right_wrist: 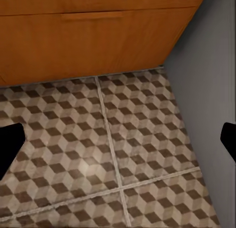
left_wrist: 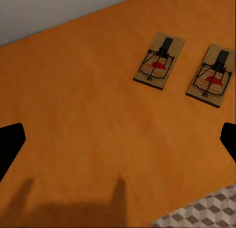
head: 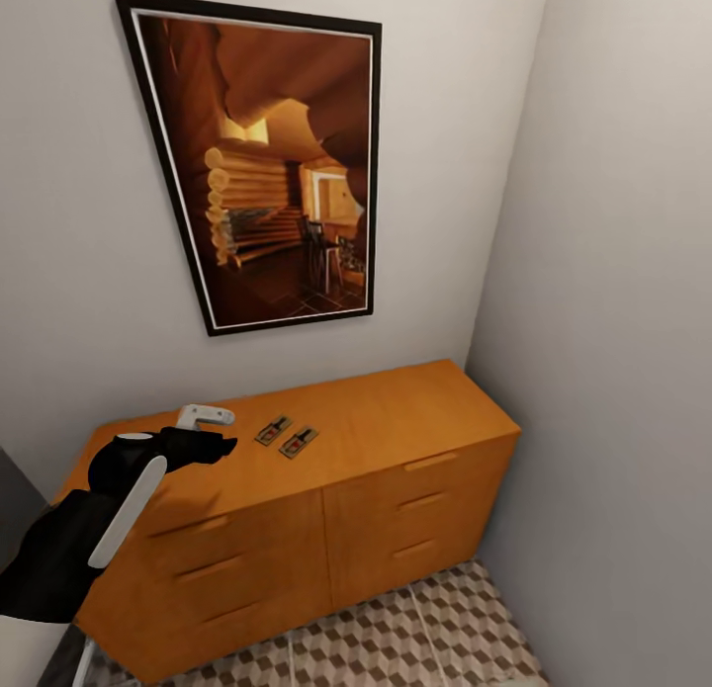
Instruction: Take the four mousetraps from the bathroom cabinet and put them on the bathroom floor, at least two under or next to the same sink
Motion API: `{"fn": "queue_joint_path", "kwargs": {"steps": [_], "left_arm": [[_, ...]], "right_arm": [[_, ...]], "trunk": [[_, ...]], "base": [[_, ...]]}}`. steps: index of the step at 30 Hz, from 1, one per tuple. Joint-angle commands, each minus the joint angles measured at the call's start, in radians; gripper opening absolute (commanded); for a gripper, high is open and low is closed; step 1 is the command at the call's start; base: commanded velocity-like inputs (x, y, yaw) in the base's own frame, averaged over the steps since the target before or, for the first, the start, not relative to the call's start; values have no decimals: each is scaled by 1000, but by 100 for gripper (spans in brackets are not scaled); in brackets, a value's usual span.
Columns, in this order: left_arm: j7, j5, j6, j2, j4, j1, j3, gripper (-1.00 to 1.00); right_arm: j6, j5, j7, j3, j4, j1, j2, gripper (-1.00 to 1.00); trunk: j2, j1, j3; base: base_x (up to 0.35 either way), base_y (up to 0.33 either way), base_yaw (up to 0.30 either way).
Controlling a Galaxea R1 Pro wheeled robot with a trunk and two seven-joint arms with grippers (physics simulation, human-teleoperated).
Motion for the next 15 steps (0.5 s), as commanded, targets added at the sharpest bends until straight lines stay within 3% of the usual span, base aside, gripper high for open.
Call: {"fn": "queue_joint_path", "kwargs": {"steps": [1,10,15], "left_arm": [[10,10,3,1,-1,-2,-2,100],[10,10,3,2,-1,-1,-4,100],[10,10,3,2,-1,-1,-4,100]], "right_arm": [[-2,-6,-4,9,1,-1,0,100],[-2,-6,-4,9,1,-1,0,100],[-2,-6,-4,9,1,-1,0,100]], "trunk": [[-2,1,-2],[-2,1,-2],[-2,1,-2]], "base": [[292,-170,0],[271,-171,0],[92,-62,0]]}}
